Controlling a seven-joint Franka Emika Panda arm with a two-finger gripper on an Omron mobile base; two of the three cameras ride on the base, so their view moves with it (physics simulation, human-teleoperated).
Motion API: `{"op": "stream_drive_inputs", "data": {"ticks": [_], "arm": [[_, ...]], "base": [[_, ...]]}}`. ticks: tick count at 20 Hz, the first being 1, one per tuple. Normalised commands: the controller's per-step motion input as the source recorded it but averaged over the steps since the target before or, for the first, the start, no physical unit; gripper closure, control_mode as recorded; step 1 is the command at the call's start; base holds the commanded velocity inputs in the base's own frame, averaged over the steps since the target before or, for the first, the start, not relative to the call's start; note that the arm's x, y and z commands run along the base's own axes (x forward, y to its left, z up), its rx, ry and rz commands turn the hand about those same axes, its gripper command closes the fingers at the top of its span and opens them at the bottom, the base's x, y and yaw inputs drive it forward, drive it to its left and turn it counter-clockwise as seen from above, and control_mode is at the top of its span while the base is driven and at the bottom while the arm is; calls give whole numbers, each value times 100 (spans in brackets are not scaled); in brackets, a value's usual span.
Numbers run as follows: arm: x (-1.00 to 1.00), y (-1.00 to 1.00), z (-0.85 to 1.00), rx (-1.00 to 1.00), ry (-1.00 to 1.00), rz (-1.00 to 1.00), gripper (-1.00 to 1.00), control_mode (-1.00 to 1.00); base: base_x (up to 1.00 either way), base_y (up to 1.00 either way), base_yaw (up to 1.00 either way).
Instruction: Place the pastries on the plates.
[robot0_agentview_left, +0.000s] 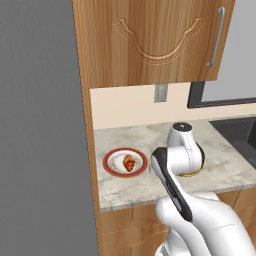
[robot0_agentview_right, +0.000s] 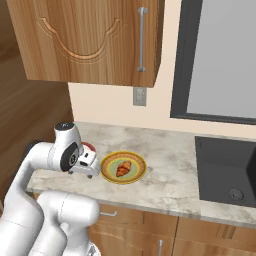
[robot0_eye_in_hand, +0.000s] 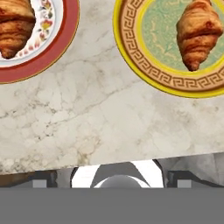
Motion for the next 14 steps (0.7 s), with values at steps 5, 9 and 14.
{"op": "stream_drive_inputs", "data": {"ticks": [5,9,14], "arm": [[-31,5,0,0,0,6,-100,-100],[-28,1,0,0,0,3,-100,-100],[-20,5,32,0,0,0,-100,-100]], "base": [[0,0,0],[0,0,0],[0,0,0]]}}
